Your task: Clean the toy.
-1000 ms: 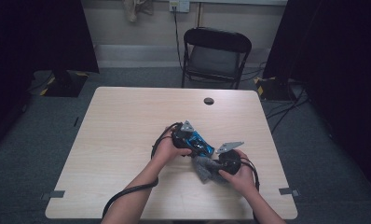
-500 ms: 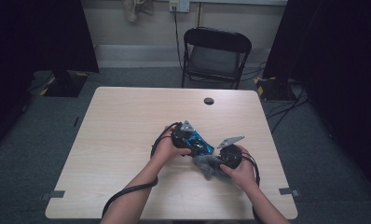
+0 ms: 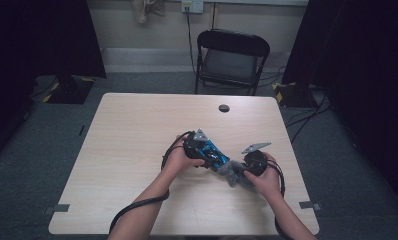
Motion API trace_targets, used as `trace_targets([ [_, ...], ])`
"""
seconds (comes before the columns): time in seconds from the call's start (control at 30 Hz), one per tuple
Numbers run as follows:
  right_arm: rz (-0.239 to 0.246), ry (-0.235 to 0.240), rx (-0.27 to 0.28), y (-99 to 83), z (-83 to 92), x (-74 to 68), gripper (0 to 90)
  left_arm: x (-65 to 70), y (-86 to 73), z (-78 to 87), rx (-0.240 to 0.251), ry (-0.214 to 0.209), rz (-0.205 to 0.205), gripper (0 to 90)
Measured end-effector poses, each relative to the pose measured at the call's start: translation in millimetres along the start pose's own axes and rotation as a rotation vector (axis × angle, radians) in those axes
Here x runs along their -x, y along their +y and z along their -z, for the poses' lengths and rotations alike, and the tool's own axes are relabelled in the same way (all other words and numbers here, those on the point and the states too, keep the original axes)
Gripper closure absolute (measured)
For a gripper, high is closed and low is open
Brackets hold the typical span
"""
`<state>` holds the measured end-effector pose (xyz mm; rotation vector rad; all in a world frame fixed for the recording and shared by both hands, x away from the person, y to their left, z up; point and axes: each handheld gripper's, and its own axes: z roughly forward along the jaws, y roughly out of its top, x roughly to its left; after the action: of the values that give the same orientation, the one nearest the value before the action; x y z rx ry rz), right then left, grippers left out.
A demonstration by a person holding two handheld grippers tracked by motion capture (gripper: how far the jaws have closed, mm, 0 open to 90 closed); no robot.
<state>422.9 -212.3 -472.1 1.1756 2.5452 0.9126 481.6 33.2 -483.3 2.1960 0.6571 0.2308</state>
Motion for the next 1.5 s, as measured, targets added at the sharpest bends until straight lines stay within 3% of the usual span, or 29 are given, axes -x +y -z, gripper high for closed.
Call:
trace_targets([
  [0.27, -0.059, -0.094, 0.042, -0.3, -1.4, 8.1, 72.4, 0.2, -0.8, 0.2, 0.004, 0.000, 0.004, 8.4],
  [0.4, -0.087, -0.120, 0.055, -1.4, -1.1, 10.6, 72.4, 0.2, -0.8, 0.3, 0.004, 0.000, 0.004, 8.4],
  [0.57, -0.113, -0.110, 0.074, -4.8, 0.8, 16.5, 72.3, 0.3, -0.3, 0.1, 0.002, 0.001, 0.003, 8.4],
  [0.8, -0.143, -0.135, 0.086, -9.7, 6.9, 24.7, 72.3, 0.4, -0.1, 0.2, -0.001, 0.000, 0.001, 8.4],
  [1.2, -0.150, -0.109, 0.127, -14.1, 18.9, 26.8, 72.4, 0.9, 0.2, 0.3, -0.004, 0.001, 0.003, 8.5],
  [1.5, -0.108, -0.054, 0.151, -18.2, 35.3, 20.3, 72.3, 0.9, 0.2, 0.4, -0.005, 0.001, 0.002, 8.6],
])
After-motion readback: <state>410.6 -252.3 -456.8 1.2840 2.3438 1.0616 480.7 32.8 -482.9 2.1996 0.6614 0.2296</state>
